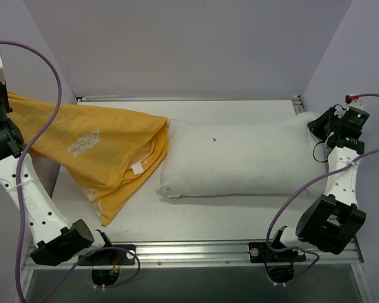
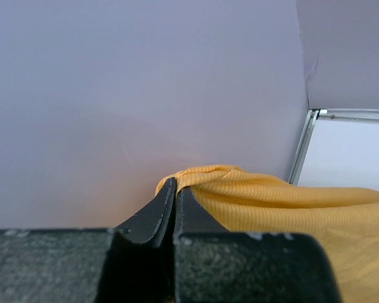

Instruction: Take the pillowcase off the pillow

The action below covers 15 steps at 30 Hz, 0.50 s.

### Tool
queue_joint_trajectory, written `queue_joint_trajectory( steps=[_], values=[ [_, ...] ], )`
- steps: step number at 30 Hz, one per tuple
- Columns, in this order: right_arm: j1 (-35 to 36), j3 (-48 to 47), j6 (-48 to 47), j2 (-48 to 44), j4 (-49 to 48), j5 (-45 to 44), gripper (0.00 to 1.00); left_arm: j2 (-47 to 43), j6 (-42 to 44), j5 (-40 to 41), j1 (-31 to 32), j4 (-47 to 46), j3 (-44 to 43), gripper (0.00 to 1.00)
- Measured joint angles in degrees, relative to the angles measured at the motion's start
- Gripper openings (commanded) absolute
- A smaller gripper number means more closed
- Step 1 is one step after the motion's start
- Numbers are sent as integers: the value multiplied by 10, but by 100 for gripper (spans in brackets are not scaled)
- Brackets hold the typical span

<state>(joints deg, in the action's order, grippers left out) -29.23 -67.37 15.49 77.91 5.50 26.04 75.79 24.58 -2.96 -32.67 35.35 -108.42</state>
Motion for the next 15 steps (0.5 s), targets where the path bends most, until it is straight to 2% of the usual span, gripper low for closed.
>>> queue_joint_trajectory(
  steps=[4, 8, 11, 15],
  values=[
    [0, -3, 5, 1, 2, -10, 0, 6, -16, -28, 1, 1, -26, 2],
    [0, 14, 25, -1, -18, -25, 0, -1, -26, -66, 33, 2, -21, 2],
    [-1, 44, 38, -7, -29, -47, 0, -18, -30, -84, 92, 8, 27, 2],
    [-3, 83, 56, -21, -45, -62, 0, -38, -31, -101, 192, 25, 136, 2]
  ],
)
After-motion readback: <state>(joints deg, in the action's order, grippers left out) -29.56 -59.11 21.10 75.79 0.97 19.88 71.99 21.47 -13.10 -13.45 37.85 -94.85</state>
